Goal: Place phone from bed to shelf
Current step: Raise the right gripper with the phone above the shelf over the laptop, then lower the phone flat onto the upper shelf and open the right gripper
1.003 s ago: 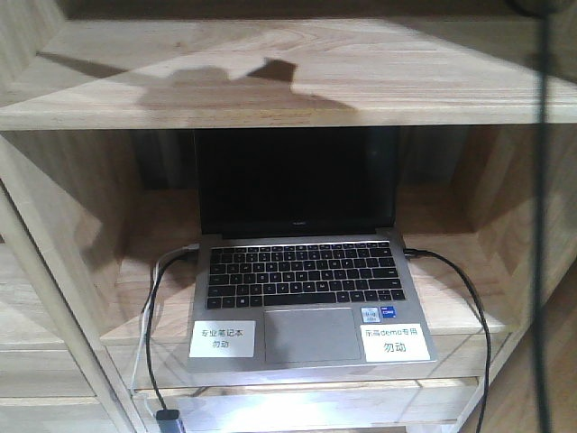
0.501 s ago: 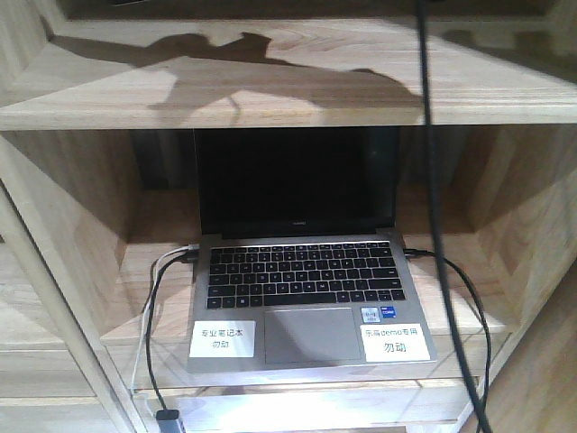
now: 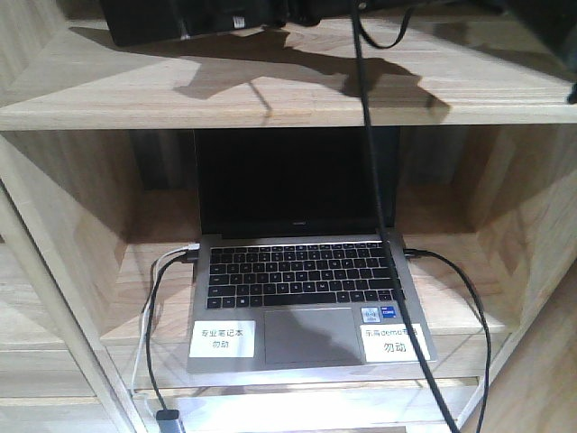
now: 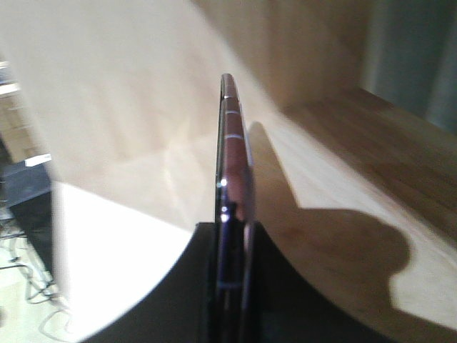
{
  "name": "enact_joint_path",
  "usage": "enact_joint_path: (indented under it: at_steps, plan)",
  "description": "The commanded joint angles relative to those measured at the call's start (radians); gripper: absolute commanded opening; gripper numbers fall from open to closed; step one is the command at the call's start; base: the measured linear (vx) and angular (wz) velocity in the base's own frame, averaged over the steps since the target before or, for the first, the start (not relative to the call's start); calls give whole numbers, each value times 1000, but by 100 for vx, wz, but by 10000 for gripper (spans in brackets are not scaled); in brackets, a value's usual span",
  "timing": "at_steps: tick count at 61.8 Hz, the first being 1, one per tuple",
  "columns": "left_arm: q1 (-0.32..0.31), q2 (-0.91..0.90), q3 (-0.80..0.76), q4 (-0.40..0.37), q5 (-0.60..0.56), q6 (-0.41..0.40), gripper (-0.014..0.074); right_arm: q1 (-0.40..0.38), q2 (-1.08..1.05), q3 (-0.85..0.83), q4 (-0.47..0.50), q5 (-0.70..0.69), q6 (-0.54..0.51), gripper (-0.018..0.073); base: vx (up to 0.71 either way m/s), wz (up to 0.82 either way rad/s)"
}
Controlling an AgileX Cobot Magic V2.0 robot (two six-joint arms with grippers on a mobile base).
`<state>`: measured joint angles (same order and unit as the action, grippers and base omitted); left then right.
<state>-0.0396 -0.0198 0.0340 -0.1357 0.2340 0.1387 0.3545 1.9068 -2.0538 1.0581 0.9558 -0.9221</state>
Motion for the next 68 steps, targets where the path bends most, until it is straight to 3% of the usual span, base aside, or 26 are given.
enact_joint_path:
  at_steps: [1,45,57,68]
  plan:
    - [1,-5,2,-10,-71,-4,1,-1,-31,-34,77,-60,-18,-1,0,0]
    - [1,-5,2,-10,-71,-4,1,-2,6,-34,76,-74,-21,20,0,0]
    - [1,-5,2,-10,-71,-4,1,-2,6,-34,73,-80,-29,109,0,0]
    - [1,-5,2,-10,-71,-4,1,-2,6,-34,64,-89,-20,281,0,0]
